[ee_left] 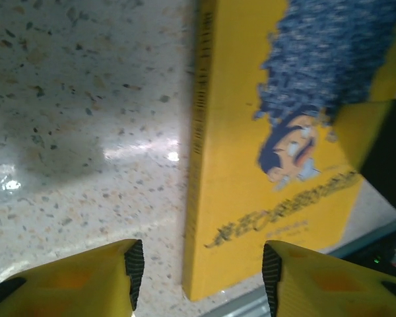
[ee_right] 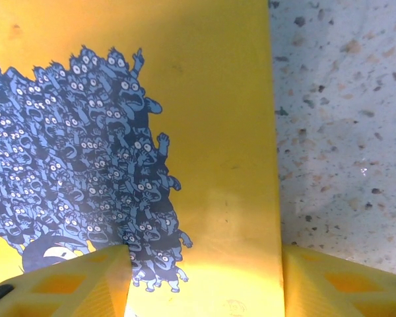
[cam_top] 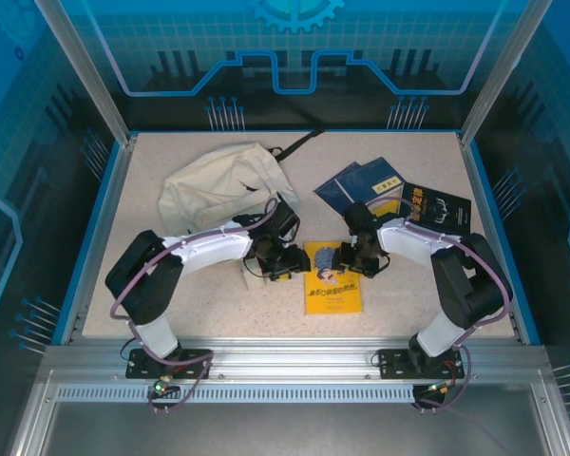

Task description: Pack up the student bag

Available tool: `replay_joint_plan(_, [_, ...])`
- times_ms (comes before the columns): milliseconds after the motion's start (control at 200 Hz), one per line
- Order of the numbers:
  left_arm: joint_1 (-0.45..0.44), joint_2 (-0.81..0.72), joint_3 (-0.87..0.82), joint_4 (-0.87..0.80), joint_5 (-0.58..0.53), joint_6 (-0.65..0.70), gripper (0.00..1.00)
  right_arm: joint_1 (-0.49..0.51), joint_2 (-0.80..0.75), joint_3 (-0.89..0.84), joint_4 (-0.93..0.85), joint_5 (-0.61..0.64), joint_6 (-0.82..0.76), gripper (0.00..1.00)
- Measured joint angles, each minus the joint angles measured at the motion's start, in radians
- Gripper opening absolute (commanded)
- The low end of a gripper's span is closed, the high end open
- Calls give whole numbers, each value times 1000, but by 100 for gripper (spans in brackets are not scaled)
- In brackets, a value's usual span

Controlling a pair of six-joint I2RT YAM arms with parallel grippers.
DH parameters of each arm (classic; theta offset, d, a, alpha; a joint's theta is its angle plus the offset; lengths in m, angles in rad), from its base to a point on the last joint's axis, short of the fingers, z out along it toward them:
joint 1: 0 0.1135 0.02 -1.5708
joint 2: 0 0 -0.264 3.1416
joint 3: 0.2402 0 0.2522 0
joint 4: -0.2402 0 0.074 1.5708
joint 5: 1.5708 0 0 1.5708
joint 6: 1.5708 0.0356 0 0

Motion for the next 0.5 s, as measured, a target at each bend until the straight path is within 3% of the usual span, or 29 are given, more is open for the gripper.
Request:
replay_joint_plan(165, [-12,69,0,27,8,-6,43,0,-12,-3,-1,-18,-2,56])
replay_joint_plan(500, [-26,145,58,25,11,-14,28,0,-21,-2,-13,-52,-35,43])
